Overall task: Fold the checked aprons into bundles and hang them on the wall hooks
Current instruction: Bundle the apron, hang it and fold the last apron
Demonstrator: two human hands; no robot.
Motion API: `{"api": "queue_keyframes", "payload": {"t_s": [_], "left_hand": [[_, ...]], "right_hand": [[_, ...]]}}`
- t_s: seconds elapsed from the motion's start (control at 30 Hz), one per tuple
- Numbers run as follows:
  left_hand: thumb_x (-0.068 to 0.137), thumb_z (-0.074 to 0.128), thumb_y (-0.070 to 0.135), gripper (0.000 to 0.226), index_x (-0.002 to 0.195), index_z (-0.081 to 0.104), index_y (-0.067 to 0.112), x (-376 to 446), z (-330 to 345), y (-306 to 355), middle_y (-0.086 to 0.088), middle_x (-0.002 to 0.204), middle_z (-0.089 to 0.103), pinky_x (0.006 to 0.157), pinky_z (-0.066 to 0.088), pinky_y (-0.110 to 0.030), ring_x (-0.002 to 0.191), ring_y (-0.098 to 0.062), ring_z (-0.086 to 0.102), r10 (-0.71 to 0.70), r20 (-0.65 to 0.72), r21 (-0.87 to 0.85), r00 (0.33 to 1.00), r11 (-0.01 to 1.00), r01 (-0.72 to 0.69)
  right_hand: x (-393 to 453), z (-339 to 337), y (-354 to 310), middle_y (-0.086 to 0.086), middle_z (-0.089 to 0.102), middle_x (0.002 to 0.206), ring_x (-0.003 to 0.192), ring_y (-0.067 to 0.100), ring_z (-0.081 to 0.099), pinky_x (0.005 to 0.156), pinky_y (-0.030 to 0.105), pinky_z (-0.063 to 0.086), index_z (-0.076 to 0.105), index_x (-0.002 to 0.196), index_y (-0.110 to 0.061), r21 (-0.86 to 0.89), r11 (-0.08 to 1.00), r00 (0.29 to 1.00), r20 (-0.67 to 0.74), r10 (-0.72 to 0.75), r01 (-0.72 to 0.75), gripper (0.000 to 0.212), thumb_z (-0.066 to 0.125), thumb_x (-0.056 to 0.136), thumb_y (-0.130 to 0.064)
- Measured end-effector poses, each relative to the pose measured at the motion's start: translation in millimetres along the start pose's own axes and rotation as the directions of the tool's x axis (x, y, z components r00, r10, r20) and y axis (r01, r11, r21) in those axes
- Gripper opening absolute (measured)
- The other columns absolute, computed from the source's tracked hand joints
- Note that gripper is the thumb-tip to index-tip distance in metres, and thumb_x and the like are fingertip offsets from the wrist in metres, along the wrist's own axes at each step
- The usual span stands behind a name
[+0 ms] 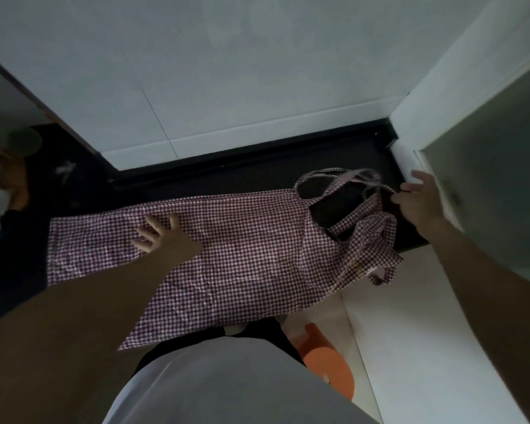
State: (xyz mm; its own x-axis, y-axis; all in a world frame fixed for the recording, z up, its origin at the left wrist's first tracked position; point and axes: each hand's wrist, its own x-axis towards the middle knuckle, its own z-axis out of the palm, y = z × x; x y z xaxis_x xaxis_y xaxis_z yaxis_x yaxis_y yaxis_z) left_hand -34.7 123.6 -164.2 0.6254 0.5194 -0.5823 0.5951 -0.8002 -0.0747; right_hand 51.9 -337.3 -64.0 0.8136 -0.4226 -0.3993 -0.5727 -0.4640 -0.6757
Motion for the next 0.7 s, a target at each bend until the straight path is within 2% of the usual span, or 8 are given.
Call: {"api": "queue_keyframes", "payload": {"t_s": [0.1,0.17,0.23,0.3,0.4,0.53,0.6,0.7], "left_hand": [[0.08,0.071,0.045,0.1,0.155,0.014,0.013,-19.5,-7.0,22.1,-0.025,0.162,0.002,0.119,0.009,-0.059,0.148,-0.045,0.005,-0.039,-0.103,-0.022,0.994,0.999,0.037],[0.083,0.064,0.028,0.08,0.15,0.023,0.013,-42.3,-8.5,42.8,-0.021,0.155,0.02,0.117,0.021,-0.049,0.142,-0.037,0.022,0.187,-0.221,-0.013,0.957,0.981,-0.195],[0.086,0.06,0.028,0.071,0.148,0.026,0.018,-60.9,-3.7,65.3,-0.014,0.147,0.029,0.112,0.029,-0.045,0.132,-0.031,0.031,0.396,-0.241,-0.056,0.886,0.906,-0.42],[0.087,0.063,0.05,0.088,0.154,0.011,0.029,-76.9,4.3,86.9,-0.014,0.156,0.015,0.113,0.027,-0.053,0.141,-0.035,0.022,0.487,-0.058,-0.085,0.872,0.868,-0.49],[0.079,0.066,0.067,0.111,0.153,-0.013,0.044,-80.1,13.0,106.3,-0.013,0.162,-0.021,0.114,0.011,-0.068,0.148,-0.046,-0.008,0.446,0.204,-0.033,0.872,0.893,-0.449],[0.076,0.07,0.066,0.122,0.149,-0.025,0.044,-73.0,20.1,106.7,-0.013,0.156,-0.038,0.11,0.007,-0.075,0.145,-0.049,-0.021,0.379,0.247,0.051,0.892,0.914,-0.403],[0.078,0.071,0.063,0.122,0.149,-0.026,0.043,-72.0,19.1,106.7,-0.014,0.154,-0.039,0.11,0.007,-0.076,0.144,-0.05,-0.022,0.366,0.25,0.061,0.896,0.918,-0.392],[0.078,0.071,0.063,0.122,0.148,-0.027,0.043,-71.8,17.2,109.4,-0.015,0.154,-0.04,0.11,0.007,-0.076,0.144,-0.05,-0.022,0.351,0.257,0.077,0.9,0.921,-0.381]], "right_hand": [[-13.0,8.8,22.9,0.013,0.061,0.122,0.116,0.029,0.059,0.098,0.034,0.044,0.054,0.13,-0.007,-0.253,0.96,0.988,0.119,-0.096,0.123,0.059,0.077,0.079,-0.022],[-14.0,14.7,39.9,0.014,0.055,0.137,0.123,0.03,0.055,0.106,0.042,0.045,0.05,0.138,-0.008,-0.311,0.949,0.974,0.224,0.02,0.052,0.092,0.082,0.064,-0.054],[-20.7,21.1,52.8,0.016,0.048,0.144,0.127,0.033,0.051,0.11,0.046,0.042,0.038,0.146,-0.009,-0.349,0.937,0.967,0.237,0.097,-0.008,0.112,0.085,0.06,-0.062],[-27.2,28.5,65.8,0.016,0.044,0.147,0.132,0.034,0.047,0.113,0.04,0.038,0.026,0.15,-0.005,-0.324,0.946,0.972,0.222,0.078,-0.002,0.114,0.09,0.066,-0.047],[-32.3,32.0,81.0,0.013,0.055,0.134,0.118,0.029,0.056,0.101,0.03,0.041,0.037,0.141,0.0,-0.239,0.971,0.967,0.246,0.069,-0.008,0.095,0.091,0.069,-0.031],[-24.8,1.4,84.2,0.009,0.069,0.12,0.107,0.025,0.067,0.101,0.045,0.051,0.057,0.133,-0.002,-0.169,0.984,0.842,0.52,0.144,-0.063,0.119,0.099,0.034,-0.052],[-18.4,-21.2,87.1,0.008,0.075,0.109,0.1,0.024,0.072,0.091,0.039,0.058,0.066,0.122,-0.003,-0.209,0.976,0.753,0.632,0.185,-0.064,0.12,0.098,0.02,-0.057],[-17.4,-49.9,85.8,0.0,0.075,0.105,0.099,0.021,0.07,0.072,0.025,0.056,0.071,0.112,-0.015,-0.345,0.938,0.648,0.721,0.247,0.026,0.1,0.096,0.025,-0.057]]}}
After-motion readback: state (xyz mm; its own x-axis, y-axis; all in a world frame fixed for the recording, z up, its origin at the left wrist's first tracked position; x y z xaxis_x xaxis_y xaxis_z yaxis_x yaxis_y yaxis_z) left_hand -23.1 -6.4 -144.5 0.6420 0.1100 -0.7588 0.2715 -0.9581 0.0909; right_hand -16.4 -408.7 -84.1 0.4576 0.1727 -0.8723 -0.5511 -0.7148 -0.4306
